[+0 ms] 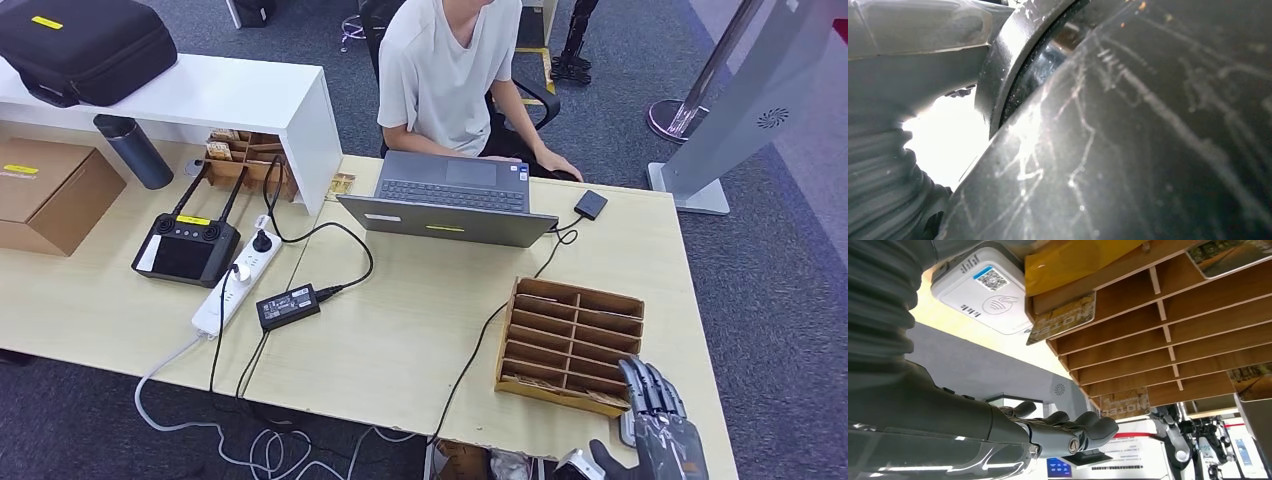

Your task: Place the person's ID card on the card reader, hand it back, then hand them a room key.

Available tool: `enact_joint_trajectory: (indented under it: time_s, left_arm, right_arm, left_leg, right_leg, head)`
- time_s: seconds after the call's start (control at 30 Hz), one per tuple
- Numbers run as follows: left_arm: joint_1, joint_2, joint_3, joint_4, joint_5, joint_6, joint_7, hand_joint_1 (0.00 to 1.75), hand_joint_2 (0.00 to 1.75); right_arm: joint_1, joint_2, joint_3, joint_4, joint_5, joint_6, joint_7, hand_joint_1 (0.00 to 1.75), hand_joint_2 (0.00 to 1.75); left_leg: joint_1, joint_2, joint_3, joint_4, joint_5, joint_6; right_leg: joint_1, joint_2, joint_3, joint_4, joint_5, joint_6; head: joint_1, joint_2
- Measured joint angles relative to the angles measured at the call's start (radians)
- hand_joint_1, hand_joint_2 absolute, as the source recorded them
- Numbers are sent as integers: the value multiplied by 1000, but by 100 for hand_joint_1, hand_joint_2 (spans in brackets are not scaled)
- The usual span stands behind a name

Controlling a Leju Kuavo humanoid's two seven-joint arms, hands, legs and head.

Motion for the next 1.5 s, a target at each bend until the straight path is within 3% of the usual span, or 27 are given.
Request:
enact_joint_trajectory:
  time_s: [0.5,1.5]
  left_arm:
    - [0,0,-6,0,0,1,0,0,175]
    - [2,-5,28,0,-35,13,0,0,175]
  right_arm:
    - [-56,74,-5,87,-16,1,-53,0,175]
    - [77,78,-72,79,-40,-52,50,0,175]
  left_leg:
    - [0,0,0,0,0,0]
    - [0,0,0,0,0,0]
  right_leg:
    - [0,0,0,0,0,0]
    - [0,0,-1,0,0,0]
  head:
    - [0,0]
    - [0,0]
